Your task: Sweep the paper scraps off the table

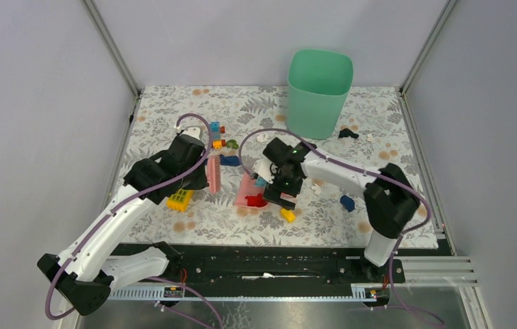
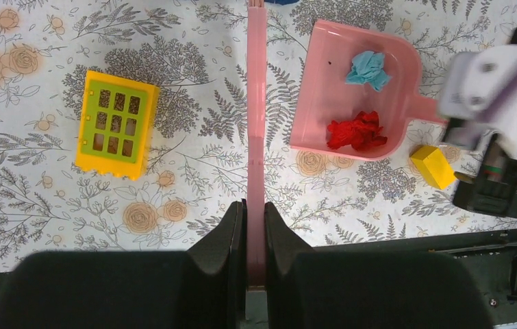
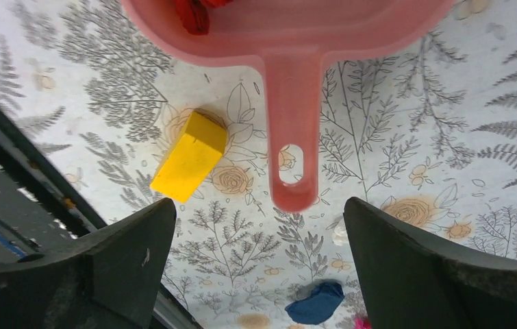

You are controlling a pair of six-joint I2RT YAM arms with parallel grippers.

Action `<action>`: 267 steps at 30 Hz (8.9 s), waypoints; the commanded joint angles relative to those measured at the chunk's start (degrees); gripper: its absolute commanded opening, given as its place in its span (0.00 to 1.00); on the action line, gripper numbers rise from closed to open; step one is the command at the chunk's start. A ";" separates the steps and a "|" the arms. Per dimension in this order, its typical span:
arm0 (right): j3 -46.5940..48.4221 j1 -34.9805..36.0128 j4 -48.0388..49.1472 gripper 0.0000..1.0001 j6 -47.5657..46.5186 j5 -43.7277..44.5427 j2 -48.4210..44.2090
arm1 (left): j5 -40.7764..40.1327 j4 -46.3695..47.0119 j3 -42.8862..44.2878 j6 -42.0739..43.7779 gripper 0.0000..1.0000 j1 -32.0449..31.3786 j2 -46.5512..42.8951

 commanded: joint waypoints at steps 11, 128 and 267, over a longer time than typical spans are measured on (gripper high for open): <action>-16.03 -18.15 21.45 0.88 0.09 -29.62 -22.16 | 0.71 3.54 -1.16 1.00 0.10 0.00 -0.79; -4.83 -13.95 5.57 0.00 -1.66 -9.90 -3.92 | 0.19 -5.96 26.14 14.37 0.04 -4.38 23.60; 11.98 -16.96 -5.17 0.00 -0.57 -9.05 -13.70 | 2.61 1.95 7.35 6.72 0.00 -1.76 2.53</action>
